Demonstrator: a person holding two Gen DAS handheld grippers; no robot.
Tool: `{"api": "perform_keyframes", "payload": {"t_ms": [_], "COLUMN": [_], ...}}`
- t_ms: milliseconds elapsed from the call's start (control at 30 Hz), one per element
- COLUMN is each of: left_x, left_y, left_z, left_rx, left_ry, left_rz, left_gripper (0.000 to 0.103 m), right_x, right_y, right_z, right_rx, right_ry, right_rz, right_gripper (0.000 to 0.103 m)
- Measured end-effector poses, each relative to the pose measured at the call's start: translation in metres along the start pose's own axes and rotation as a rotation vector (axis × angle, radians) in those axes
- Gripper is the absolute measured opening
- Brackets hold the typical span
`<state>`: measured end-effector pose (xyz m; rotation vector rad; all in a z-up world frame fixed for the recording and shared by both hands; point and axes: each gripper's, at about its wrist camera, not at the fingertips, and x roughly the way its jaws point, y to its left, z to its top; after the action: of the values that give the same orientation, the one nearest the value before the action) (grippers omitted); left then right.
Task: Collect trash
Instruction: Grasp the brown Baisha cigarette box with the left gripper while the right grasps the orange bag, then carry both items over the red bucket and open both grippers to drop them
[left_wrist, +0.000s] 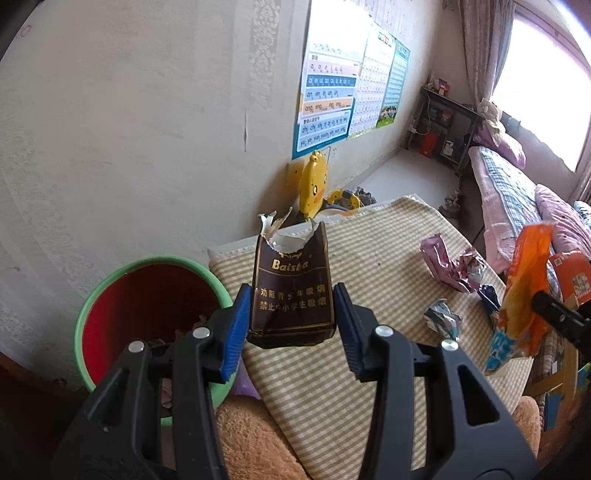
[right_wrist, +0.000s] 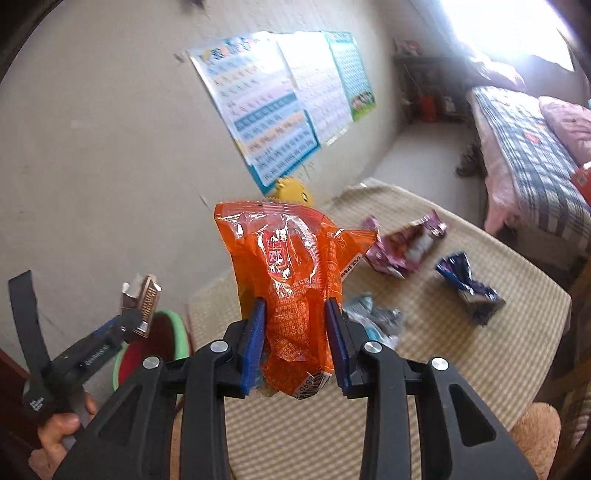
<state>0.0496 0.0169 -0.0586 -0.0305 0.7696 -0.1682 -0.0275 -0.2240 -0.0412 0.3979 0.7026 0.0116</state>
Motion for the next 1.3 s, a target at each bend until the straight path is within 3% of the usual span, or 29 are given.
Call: {"api": "perform_keyframes", "payload": {"t_ms": [300,600,1300], "left_x": [-0.005,-0.005,0.022], "left_y": [0.019,0.047,0.151], "left_z": [0.002,0.001,-0.028], "left_rx": [-0.032,-0.074,-0.226], "left_ry": [-0.019,-0.018,0.081], "left_rz": [0.016,0.056,0.239], "left_gripper": [0.043,0.043,0.043], "right_x": [-0.001,0.013,0.089], "right_y": [0.039,0.074,0.152], "right_z": [0.011,0.011,-0.020], "right_rx": [-0.093,-0.150,-0.258], "right_ry": [-0.040,-0.017,0.169], "right_rz": [0.036,0.096,0.231], "right_gripper": [0.031,0.031,0.031]}}
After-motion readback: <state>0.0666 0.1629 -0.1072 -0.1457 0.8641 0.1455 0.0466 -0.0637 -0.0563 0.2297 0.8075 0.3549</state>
